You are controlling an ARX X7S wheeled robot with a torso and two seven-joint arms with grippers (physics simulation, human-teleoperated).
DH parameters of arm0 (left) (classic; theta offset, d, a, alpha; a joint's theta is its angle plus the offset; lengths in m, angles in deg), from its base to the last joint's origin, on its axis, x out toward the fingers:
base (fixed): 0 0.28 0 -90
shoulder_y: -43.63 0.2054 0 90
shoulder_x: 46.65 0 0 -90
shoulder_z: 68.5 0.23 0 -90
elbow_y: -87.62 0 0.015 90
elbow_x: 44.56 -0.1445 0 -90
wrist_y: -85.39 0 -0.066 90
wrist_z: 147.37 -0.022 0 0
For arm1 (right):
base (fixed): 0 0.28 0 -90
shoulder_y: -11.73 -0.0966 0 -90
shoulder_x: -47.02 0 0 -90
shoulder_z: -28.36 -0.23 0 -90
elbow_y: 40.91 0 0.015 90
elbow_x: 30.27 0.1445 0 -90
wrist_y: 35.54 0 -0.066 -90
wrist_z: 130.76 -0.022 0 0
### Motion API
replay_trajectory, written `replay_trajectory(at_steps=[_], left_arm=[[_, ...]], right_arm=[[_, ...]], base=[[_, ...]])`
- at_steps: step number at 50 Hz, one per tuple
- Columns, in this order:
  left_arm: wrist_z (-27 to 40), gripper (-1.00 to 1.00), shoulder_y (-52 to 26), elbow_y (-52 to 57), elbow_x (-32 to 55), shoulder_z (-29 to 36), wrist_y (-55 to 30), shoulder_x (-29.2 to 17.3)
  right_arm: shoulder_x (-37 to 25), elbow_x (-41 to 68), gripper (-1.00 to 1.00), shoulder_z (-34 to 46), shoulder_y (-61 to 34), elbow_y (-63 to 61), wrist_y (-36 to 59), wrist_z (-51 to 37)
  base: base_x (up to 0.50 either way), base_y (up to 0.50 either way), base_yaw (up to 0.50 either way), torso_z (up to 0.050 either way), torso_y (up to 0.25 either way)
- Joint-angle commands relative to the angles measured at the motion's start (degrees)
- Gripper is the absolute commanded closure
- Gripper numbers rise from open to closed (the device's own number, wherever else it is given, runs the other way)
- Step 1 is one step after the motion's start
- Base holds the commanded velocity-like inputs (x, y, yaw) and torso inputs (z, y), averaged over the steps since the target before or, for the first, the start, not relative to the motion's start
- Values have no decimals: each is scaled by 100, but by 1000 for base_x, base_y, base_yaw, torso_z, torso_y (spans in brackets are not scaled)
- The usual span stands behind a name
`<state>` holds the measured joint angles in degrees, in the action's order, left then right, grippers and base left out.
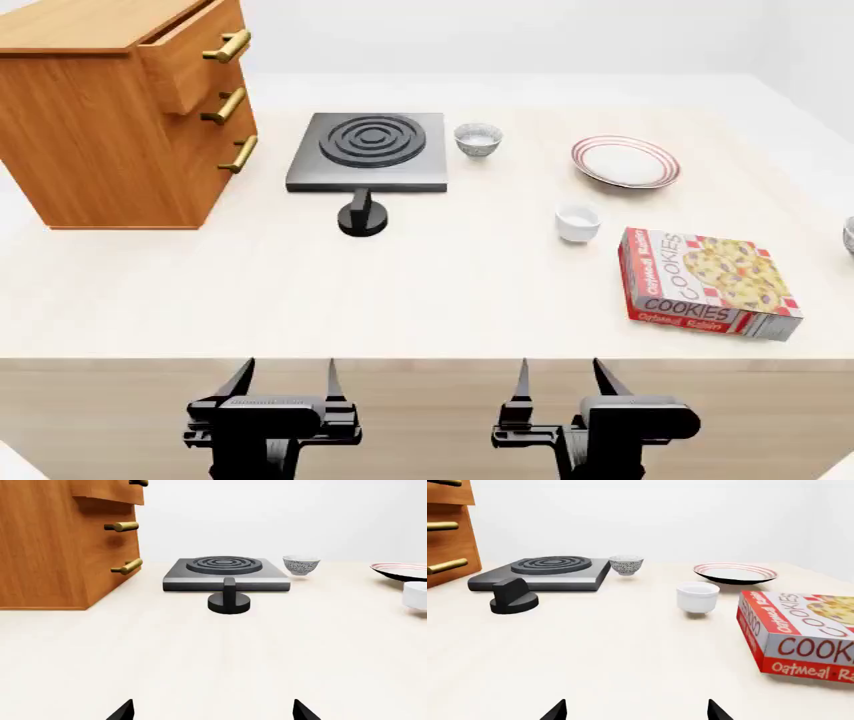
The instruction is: Pick the akita bowl next to the cookies box and place it on the plate.
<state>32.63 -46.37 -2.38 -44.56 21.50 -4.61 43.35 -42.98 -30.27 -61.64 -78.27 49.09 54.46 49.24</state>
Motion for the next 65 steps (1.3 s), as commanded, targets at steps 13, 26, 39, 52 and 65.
replay_trajectory(at_steps=[13,26,39,52,65], left_arm=[[628,-100,462,1636,-347,295,-132,-398],[808,-100,986,3705,-366,143,-612,-578],[884,-100,1106,3977,-345,261,-602,-687],[965,-100,1137,4041,-322,351,-597,-793],[1057,-100,1119,3992,-251,391,-559,-862]], right_arm=[[-338,-33,-100,231,351,-1282,364,-568],[-560,-133,-100,344,1149,-3599,666,-736],[-668,-41,-100,482,1291,-3897,644,-805],[-769,32,-100,549,1284,-3848,565,-896],[-845,26,-100,628,1267,-3801,583,-997]], base=[[0,0,0,0,0],[0,0,0,0,0],[0,-212,0,0,0],[0,-500,0,0,0],[0,-495,0,0,0]])
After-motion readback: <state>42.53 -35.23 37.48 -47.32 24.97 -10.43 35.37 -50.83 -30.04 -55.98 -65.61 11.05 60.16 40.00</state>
